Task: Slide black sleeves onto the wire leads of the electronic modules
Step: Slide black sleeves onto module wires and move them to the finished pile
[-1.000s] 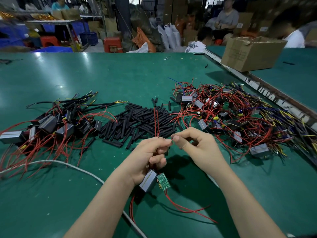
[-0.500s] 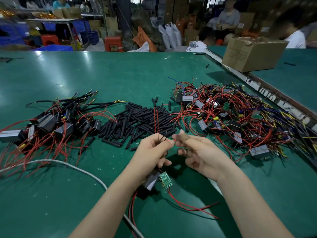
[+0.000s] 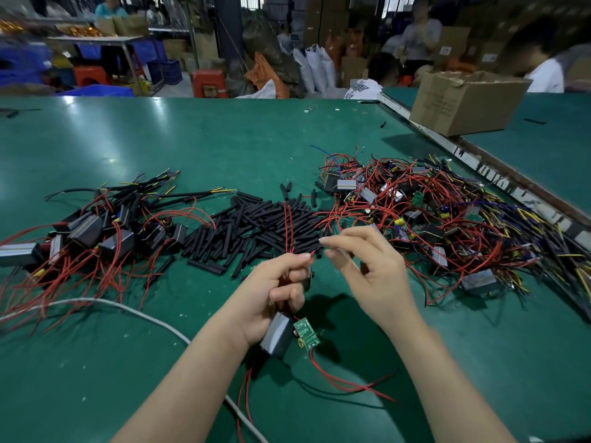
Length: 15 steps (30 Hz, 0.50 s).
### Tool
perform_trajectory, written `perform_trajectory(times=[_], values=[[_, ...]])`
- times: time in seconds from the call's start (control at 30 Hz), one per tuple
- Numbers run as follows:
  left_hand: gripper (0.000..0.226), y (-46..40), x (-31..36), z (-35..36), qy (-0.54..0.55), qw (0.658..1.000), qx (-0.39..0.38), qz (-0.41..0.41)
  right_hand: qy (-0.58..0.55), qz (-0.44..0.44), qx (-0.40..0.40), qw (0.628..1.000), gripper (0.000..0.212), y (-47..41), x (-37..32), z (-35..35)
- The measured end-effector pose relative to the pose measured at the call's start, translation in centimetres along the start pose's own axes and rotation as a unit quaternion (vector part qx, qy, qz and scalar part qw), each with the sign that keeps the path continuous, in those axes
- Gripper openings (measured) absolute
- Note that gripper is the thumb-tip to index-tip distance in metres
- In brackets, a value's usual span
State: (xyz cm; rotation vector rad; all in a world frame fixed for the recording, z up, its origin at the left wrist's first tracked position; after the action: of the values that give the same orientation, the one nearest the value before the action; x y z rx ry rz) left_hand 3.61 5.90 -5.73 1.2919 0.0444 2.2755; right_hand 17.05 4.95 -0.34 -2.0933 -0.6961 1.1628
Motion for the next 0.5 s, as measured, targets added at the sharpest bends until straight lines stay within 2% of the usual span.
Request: perform_trajectory(times=[0.2,0.33,0.43,0.5], values=[[0.015,0.4,-0.9,0.7,0.133,0.983,-0.072,-0.108,0.018,-0.005,-0.007,1.000,0.019,0.3,0.6,0.3],[0.029,0.7,-1.1,1.1,0.235,0.946,-0.142,-0.171,0.047,-0.003,-0.019,0.999,0.020,0.4,0.5,0.6],[0.027,0.9,-1.2,0.9,0.250,0.937,-0.150,-0.192,0.055,-0.004,-0.026,0.998,0.019,0.2,0.3,0.5],[0.028,0.8,-1.0,0.8,0.220,0.949,-0.130,-0.183,0.035,0.000,-0.051,0.998,0.016,0.1,0.1,0.6]])
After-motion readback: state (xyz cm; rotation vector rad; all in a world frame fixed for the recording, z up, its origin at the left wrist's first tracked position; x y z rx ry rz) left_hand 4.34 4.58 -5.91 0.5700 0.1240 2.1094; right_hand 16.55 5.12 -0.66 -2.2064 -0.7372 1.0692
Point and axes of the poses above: each hand's wrist, its own y-axis away from the middle knuckle, its own z-axis out of the palm, x = y × z, the point moved 6 cm from there along -y, towards the middle knuckle, and after that the axes turned 5 degrees about -y, right-handed, at the moved point
